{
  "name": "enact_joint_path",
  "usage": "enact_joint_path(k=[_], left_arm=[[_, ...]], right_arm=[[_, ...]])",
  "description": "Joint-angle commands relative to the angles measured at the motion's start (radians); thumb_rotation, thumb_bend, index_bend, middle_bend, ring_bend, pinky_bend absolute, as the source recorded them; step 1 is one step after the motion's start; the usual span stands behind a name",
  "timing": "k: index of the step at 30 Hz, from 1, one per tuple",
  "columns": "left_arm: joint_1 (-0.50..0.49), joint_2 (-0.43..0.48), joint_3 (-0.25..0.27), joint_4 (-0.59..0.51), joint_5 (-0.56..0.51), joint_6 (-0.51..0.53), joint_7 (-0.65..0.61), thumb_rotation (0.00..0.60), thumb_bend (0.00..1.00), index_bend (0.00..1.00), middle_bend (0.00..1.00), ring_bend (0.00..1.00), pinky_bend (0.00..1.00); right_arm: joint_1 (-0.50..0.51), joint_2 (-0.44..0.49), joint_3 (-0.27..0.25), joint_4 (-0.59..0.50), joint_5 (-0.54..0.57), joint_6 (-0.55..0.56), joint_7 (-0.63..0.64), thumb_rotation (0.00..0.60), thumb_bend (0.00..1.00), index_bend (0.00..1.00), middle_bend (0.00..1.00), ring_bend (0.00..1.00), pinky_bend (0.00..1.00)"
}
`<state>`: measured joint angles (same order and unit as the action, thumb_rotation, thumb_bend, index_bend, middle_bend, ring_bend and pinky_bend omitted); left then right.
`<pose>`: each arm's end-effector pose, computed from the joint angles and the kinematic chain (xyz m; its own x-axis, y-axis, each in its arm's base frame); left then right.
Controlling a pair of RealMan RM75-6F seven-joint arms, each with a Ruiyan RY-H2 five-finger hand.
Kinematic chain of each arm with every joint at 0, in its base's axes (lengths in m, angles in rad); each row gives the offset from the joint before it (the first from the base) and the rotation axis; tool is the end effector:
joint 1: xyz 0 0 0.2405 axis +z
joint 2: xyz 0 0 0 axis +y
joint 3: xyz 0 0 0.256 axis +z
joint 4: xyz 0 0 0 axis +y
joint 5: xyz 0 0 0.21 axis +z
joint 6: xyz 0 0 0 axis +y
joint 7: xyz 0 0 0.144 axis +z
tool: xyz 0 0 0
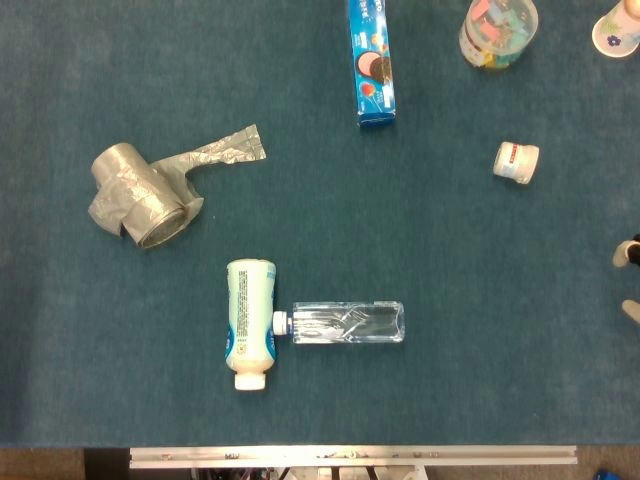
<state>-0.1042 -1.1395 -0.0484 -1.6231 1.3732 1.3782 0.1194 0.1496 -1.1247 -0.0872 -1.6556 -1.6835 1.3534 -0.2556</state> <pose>-0.3258 0.1849 0.1434 0.4527 0.1157 0.8841 0.8824 0.0842 -0.4628 -0.2852 -0.1627 0.1097 0.6152 -0.1725 0.7693 -0.7773 -0.2959 0.5552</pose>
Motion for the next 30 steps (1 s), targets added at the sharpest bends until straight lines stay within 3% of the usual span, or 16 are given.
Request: enact_joint_path(k=[1, 24, 26, 30], left_arm=[[0.0, 0.0, -0.001, 0.0, -0.001, 0.001, -0.002, 0.6, 0.38, 0.68, 0.6, 0.42, 0.58], [0.005, -0.015, 0.007, 0.022, 0.051, 0.04, -0.049, 0.6, 0.38, 0.67, 0.59, 0.41, 0.58], [0.006, -0.017, 0.009, 0.023, 0.062, 0.048, -0.056, 0.6, 0.38, 0.63, 0.58, 0.4, 0.58], [0.007, -0.024, 0.016, 0.017, 0.101, 0.065, -0.103, 0.6, 0.38, 0.45, 0.53, 0.39, 0.58]], right_arm=[[-0.001, 0.002, -0.001, -0.002, -0.002, 0.0, 0.002, 0.6, 0.0, 0.47, 0.52, 0.34, 0.48], [-0.006, -0.003, -0.002, -0.006, -0.02, 0.012, 0.002, 0.6, 0.0, 0.47, 0.52, 0.34, 0.48], [-0.007, -0.006, 0.0, -0.002, -0.025, 0.018, 0.005, 0.6, 0.0, 0.47, 0.52, 0.34, 0.48], [-0.01, -0.015, 0.001, 0.01, -0.048, 0.042, 0.021, 0.6, 0.0, 0.47, 0.52, 0.34, 0.48]])
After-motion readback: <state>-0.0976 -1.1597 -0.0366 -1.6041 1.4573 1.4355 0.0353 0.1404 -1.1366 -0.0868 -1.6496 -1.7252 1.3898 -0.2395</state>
